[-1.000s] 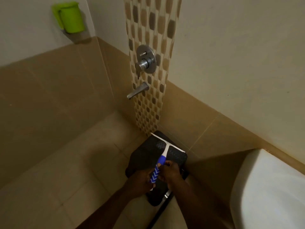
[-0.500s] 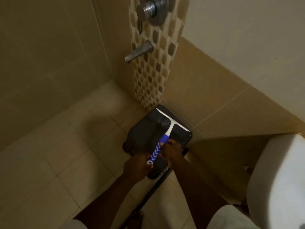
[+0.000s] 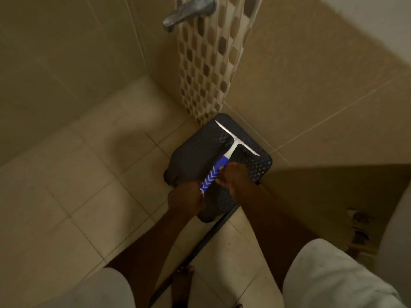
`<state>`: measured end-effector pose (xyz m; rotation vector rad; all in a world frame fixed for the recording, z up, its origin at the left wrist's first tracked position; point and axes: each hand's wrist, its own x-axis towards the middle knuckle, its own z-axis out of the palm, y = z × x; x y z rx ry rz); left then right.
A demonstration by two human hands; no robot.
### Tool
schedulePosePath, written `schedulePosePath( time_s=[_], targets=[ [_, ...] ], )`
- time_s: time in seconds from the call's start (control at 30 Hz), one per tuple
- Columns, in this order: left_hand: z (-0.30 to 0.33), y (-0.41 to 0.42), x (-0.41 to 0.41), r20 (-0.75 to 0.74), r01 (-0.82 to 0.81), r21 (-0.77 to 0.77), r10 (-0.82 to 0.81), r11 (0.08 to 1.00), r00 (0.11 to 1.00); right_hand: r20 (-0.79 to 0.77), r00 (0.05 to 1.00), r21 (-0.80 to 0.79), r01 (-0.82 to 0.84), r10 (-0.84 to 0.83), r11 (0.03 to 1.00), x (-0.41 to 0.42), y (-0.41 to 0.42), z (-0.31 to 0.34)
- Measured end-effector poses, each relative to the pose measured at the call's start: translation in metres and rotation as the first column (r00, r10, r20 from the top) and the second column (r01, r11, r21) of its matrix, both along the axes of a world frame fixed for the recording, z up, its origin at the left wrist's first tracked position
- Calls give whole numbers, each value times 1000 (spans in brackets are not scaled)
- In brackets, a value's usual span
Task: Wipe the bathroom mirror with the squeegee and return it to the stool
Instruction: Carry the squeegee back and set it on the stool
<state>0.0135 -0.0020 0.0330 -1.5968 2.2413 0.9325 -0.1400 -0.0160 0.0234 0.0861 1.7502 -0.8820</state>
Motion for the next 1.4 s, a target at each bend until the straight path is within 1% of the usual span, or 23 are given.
schedulePosePath(
  time_s=[0.1,0.2,0.27,0.33,0.4,0.47,0.5,0.67,0.77,0.83,1.1,1.27,1.4],
  targets=[
    [-9,-7,-7,14,-14,-12,15,1000,1000,-26,1000,-4,7,-7,1000,-4,-8,-15],
    [-15,-15,-14,1,-42,-28,42,999,999,-83,994,-9,-79,78,997,-10,-13,-26],
    [-20,-21,-17,0,-55,-31,55,998,999,-111,989,-29,-97,93,995,-12,-17,-31],
    [-27,-24,-18,1,-70,-37,70,997,998,-117,991,-26,-72,69,997,-9,-22,-34],
    [-34,-26,-19,-24,-86,-57,85,995,996,-111,994,-22,8,-10,1000,-6,-30,-37],
    [-39,-25,-19,-49,-63,-101,58,993,997,-96,992,-49,77,-81,996,-4,-36,-40],
    [-43,-24,-19,-53,-48,-120,41,992,998,-99,991,-51,84,-89,995,-4,-39,-41],
    [-56,-24,-16,-16,5,-122,-7,993,1000,-153,986,-7,68,-68,998,-3,-42,-51],
    [-60,-22,-17,-4,106,-139,-107,985,994,-208,977,4,50,-48,999,1,-39,-59],
    [-62,-22,-18,-4,151,-122,-152,981,988,-233,971,-6,58,-58,998,4,-39,-61],
    [-64,-24,-21,-11,204,-82,-205,976,979,-272,961,24,50,-42,998,6,-41,-66],
    [-63,-23,-24,11,290,-129,-291,948,957,-251,967,47,60,-46,997,4,-43,-66],
    [-64,-24,-24,21,291,-122,-291,949,957,-255,966,56,57,-41,997,4,-44,-65]
  ],
)
